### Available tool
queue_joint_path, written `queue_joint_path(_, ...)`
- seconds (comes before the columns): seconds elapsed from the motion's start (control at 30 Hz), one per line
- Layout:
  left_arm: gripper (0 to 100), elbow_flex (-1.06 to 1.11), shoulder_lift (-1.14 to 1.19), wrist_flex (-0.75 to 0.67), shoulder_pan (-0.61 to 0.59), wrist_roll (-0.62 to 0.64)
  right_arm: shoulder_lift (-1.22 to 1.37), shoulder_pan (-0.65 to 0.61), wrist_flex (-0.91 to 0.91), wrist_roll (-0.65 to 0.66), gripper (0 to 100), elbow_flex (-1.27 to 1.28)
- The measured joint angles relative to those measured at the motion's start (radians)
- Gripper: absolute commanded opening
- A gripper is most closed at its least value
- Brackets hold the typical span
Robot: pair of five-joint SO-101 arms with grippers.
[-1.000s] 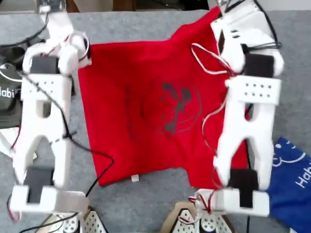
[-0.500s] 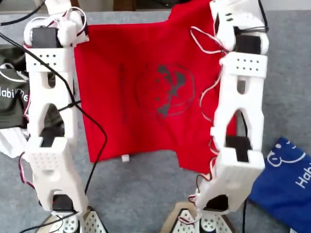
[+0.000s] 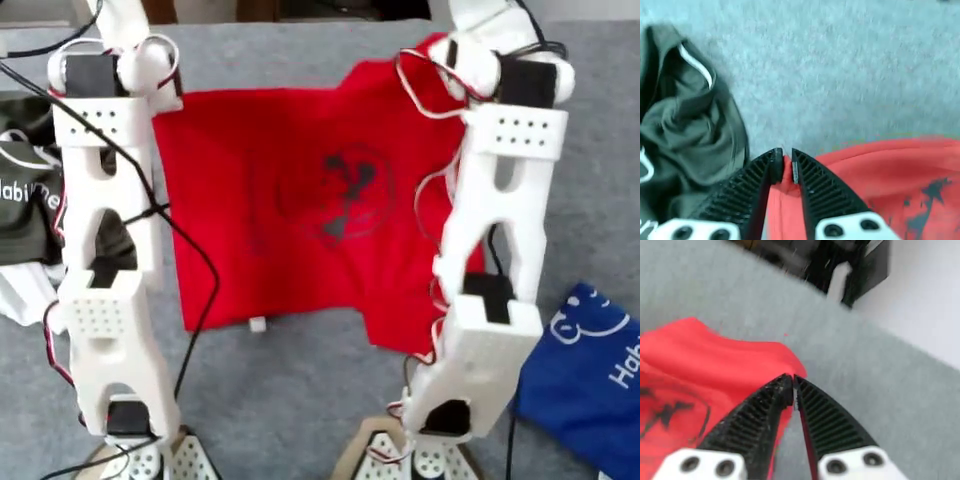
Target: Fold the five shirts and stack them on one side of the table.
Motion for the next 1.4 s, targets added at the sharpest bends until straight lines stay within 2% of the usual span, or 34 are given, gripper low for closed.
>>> queue_joint_path(0.2,2,0.015,0.002,0.058,0.097,-0.015,0.000,0.051,0.203,0.006,0.5,-0.091)
queue_joint_path(0.37,2,0.072,0.000,0.060,0.103,0.043,0.000,0.074,0.368,0.018,0.5,-0.224)
queue_joint_path(0.5,2,0.239,-0.037,0.060,0.100,0.084,-0.002,0.081,0.399,0.025,0.5,-0.265)
queue_joint_path(0.7,2,0.534,-0.259,0.038,0.106,0.089,-0.002,0.127,0.400,0.025,0.5,-0.247)
queue_joint_path(1.07,2,1.188,-0.460,-0.341,0.112,0.089,-0.109,0.176,0.400,0.175,0.5,0.066)
queue_joint_path(1.23,2,1.310,-0.520,-0.431,0.112,0.061,-0.213,0.216,0.358,0.262,0.5,0.288)
queue_joint_path(1.4,2,1.324,-0.523,-0.480,0.100,0.020,-0.393,0.224,0.218,0.376,0.5,0.643)
